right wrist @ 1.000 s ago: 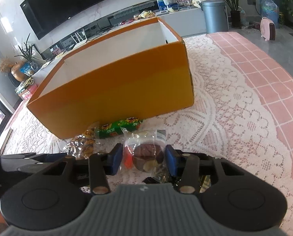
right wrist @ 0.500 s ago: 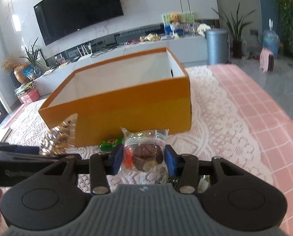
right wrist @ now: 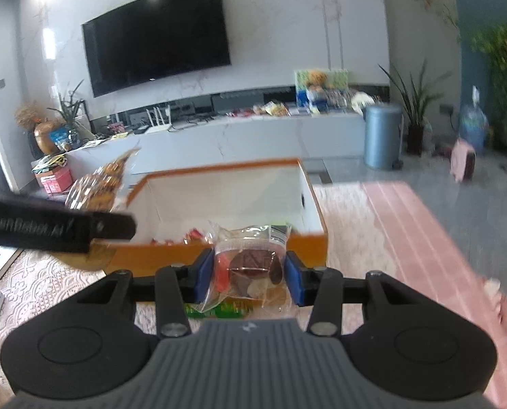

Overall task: Organize snacks
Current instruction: 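Carry both held packs into the orange box and open both tools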

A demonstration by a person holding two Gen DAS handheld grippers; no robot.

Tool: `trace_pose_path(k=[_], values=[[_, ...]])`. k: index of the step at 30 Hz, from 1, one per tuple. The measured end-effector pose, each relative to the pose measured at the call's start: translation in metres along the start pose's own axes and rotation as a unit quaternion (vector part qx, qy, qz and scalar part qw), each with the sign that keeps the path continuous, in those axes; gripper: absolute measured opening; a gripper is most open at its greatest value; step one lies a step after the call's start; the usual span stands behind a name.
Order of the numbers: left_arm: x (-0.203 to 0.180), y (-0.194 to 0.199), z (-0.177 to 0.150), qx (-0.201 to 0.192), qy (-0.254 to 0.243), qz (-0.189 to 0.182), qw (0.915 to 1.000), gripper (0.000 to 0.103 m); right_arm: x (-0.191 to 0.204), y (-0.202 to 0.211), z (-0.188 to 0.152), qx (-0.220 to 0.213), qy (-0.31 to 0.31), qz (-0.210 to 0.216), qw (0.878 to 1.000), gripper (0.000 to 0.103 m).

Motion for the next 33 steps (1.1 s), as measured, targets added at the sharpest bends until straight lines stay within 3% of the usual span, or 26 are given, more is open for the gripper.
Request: trace_pose_path(k=[6, 11, 22, 33], values=[[0.006, -0.015, 0.024, -0.018, -0.01, 0.011, 0.9997, 0.089, 0.013, -0.016, 0.029, -0.008, 0.042, -0.001, 0.999, 0.043], [0.02, -0.038, 0.024, -0.005, -0.017, 0.027, 0.9995, 0.089, 0.016, -0.04, 0.04, -0.004, 0.068, -0.014, 0.998, 0.043], [0.047, -0.099, 0.002, 0.05, -0.032, 0.051, 0.9969, 0.089, 0.014, -0.111, 0.047, 0.028, 0.119, -0.042, 0.992, 0.043], [0.06, -0.149, -0.026, 0.096, -0.079, 0.085, 0.9886, 0.089, 0.006, -0.183, 0.026, 0.089, 0.164, -0.066, 0.98, 0.044]])
Point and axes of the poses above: each gripper's, at about its wrist camera, not at the fingertips, and y roughly against the way its jaws point, x to its left, z to its top, the point moved 10 cm from there along -y, roughly the way its jaws point
